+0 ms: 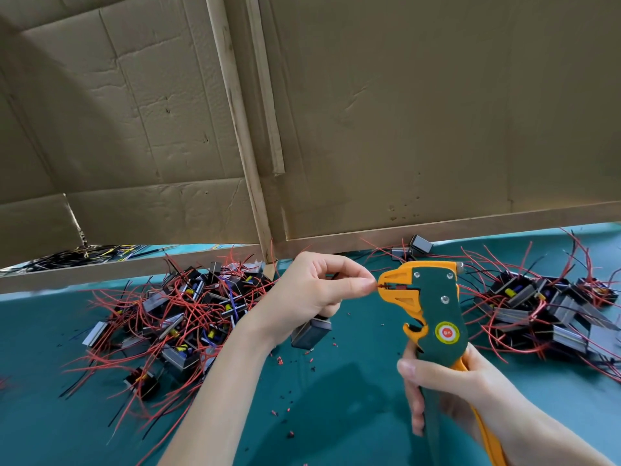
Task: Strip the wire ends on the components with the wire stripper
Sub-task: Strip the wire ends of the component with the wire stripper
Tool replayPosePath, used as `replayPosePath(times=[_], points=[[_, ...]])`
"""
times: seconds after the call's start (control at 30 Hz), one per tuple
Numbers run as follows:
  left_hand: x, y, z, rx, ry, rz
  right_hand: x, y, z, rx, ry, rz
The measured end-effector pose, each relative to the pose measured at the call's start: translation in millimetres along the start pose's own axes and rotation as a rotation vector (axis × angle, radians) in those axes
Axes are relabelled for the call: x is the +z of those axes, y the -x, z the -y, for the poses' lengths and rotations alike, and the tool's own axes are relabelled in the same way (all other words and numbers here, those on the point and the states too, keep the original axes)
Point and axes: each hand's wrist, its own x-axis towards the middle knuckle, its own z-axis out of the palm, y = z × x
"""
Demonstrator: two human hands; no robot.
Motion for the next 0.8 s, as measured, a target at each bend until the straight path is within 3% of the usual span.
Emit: replayPosePath(times=[0.17,0.4,0.57,0.8], points=[[-2,0,6,-0.055,-0.054,-0.003,3,-1,-8,0.006,0.084,-0.134],[-6,0,5,-0.070,-0.011,-0.014,2,-5,-3,0.040,-0.126,0.138],[-11,2,2,-0.016,-0.143,-0.048,0,-6,-2,0.079,-0.168,0.138],[-7,3,-5,0.004,-0.136,-0.041,-2,-7,-4,0.095,-0.160,0.080]])
